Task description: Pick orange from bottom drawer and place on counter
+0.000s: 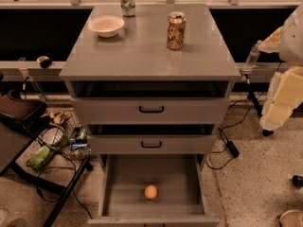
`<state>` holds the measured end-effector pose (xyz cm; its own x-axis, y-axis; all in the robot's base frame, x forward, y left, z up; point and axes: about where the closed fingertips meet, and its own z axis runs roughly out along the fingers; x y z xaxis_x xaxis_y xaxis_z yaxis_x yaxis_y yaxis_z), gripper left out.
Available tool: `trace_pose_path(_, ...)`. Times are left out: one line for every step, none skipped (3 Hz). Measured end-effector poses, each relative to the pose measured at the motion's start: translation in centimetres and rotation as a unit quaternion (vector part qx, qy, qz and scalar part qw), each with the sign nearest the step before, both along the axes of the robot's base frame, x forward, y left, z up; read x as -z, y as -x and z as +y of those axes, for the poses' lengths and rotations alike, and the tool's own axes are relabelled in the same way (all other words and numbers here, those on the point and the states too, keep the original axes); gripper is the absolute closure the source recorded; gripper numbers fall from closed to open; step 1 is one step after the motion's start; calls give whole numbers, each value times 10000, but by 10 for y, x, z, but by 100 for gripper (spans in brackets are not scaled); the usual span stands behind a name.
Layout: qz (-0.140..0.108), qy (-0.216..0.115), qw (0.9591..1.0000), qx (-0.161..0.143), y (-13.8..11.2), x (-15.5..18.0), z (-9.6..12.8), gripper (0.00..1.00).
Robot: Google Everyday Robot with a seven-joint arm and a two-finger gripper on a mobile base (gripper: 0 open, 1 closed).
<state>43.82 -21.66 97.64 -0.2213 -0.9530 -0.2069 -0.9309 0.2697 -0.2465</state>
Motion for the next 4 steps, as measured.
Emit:
trace_pose_path(0, 0, 10000, 0, 0, 0, 0, 0)
trace_pose_path(-2, -118, 9999, 61, 0, 30, 7, 0)
trace_pose_path(-58, -323, 9992, 241, 14, 82, 20, 0)
trace_pose_path(94, -344, 9982, 492, 15, 162, 30, 0)
